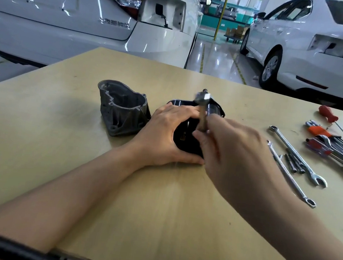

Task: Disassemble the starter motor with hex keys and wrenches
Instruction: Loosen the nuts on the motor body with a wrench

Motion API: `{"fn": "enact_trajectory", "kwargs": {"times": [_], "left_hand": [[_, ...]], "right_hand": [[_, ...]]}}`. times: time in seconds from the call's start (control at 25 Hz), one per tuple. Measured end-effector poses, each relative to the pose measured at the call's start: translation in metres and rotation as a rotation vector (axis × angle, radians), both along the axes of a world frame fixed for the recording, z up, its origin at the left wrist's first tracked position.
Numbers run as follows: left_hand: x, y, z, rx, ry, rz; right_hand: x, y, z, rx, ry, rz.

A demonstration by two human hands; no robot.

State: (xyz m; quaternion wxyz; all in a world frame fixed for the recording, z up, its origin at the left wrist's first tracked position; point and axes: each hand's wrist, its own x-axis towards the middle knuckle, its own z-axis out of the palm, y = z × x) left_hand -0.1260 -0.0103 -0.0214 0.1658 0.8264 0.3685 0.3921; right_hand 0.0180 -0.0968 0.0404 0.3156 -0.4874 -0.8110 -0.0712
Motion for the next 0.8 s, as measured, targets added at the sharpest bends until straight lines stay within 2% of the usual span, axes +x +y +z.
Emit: {"fn": "enact_trajectory", "kwargs": {"times": [0.08, 0.16, 0.24, 0.32, 0.44, 0.52, 0.68, 0.8], "left_hand": [[0.001, 0.002, -0.001, -0.014, -0.006, -0.017], [0.002, 0.002, -0.001, -0.023, 0.02, 0.008], [0.003, 0.003, -0.001, -0.033, 0.048, 0.019], [0.002, 0.005, 0.0, -0.028, 0.056, 0.006], [-0.001, 0.004, 0.004, -0.035, 0.082, -0.007], [-0.001, -0.001, 0.005, -0.013, 0.046, 0.018], [0.0, -0.005, 0.005, -0.008, 0.029, 0.04], [-0.001, -0.004, 0.004, -0.01, 0.026, 0.041]], "right_hand": [[-0.014, -0.001, 0.008, -0.064, -0.254, 0.024], [-0.025, -0.003, 0.006, -0.114, -0.387, -0.013], [-0.033, -0.006, 0.002, -0.082, -0.472, -0.028], [-0.027, -0.006, -0.006, -0.025, -0.452, -0.044], [0.01, -0.002, -0.025, 0.078, 0.027, 0.131], [0.027, -0.006, -0.03, 0.087, 0.277, 0.222], [0.029, -0.009, -0.037, -0.115, 0.879, 0.194], [0.026, -0.006, -0.038, -0.339, 1.247, 0.104]]}}
